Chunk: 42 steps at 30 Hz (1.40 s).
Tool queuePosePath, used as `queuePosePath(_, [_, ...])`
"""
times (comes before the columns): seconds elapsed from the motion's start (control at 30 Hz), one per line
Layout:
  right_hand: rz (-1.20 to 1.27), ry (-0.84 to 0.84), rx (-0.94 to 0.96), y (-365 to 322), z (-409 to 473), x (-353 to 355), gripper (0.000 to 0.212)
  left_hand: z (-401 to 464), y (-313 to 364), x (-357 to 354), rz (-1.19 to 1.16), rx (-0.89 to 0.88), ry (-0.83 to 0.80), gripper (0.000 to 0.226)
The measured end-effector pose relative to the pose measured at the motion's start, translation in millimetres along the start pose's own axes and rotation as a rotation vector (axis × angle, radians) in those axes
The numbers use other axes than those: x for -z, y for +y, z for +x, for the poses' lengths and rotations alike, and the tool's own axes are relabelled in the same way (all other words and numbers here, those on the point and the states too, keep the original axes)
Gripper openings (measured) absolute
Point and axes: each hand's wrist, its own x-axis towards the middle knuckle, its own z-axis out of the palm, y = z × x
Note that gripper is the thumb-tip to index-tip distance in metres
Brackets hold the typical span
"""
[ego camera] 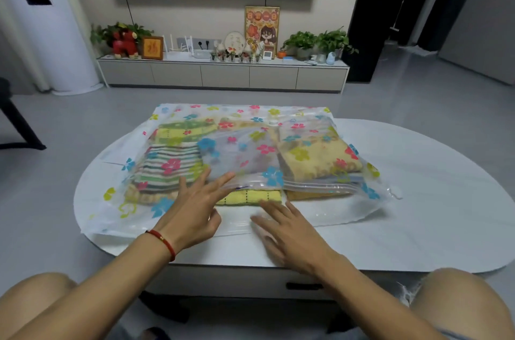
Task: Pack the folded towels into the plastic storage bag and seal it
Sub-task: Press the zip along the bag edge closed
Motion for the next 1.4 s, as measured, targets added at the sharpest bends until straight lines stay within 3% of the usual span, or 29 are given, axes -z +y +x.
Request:
queuePosePath(0.07, [0.038, 0.124, 0.071, 7.2, -29.4, 16.4, 0.033, -6.5, 3.6, -16.0, 0.072, 0.008, -0.061, 0.072])
queuePosePath(0.13, [0.127, 0.288, -0.005, 21.1, -52.7, 38.2, 0.023, -14.0, 8.8, -27.7, 0.087, -0.020, -0.066, 0.059])
queuePosePath(0.27, [0.225, 0.646, -0.410, 80.8, -71.7, 72.7, 0.018, -15.0, 34.9, -35.2, -0.065, -0.227, 0.126, 0.006])
queuePosePath(0.3, [0.254, 0.695, -0.557, 104.0, -73.2, 76.8, 0.018, -8.3, 47.4, -34.8, -0.110, -0.255, 0.156, 0.009])
queuePosePath(0.33, [0.273, 0.690, -0.718, 128.0, -73.6, 79.5, 0.018, 1.3, 62.2, -33.6, -0.138, -0.284, 0.186, 0.013])
queuePosePath(0.4, [0.317, 0.515, -0.999, 168.9, -72.8, 78.4, 0.029, 28.1, 96.8, -30.9, -0.128, -0.352, 0.239, 0.017])
queuePosePath(0.5, [0.628, 0.332, -1.173, 196.7, -65.0, 69.7, 0.032, 75.3, 149.3, -33.1, -0.053, -0.450, 0.227, 0.034])
queuePosePath(0.63, [0.895, 0.362, -1.246, 215.2, -59.4, 71.8, 0.023, 124.8, 207.1, -50.0, -0.042, -0.346, 0.097, 0.040])
queuePosePath(0.77, [1.134, 0.243, -1.291, 226.7, -68.9, 82.6, 0.023, 160.0, 243.2, -65.9, 0.151, -0.299, 0.125, 0.046])
queuePosePath(0.93, [1.348, 0.076, -1.210, 237.4, -84.8, 87.2, 0.019, 174.3, 260.7, -83.6, 0.245, -0.247, 0.126, 0.056])
queuePosePath(1.03, [1.343, 0.029, -1.154, 237.1, -88.7, 84.8, 0.021, 175.7, 262.9, -89.8, 0.207, -0.219, 0.127, 0.057])
queuePosePath(1.23, [1.179, 0.006, -1.074, 231.4, -94.6, 82.7, 0.014, 180.0, 277.5, -96.3, 0.115, -0.380, 0.311, 0.039])
queuePosePath(1.4, [1.181, 0.054, -1.054, 226.9, -98.0, 84.9, 0.012, 184.1, 281.6, -109.0, -0.053, -0.438, 0.527, 0.007])
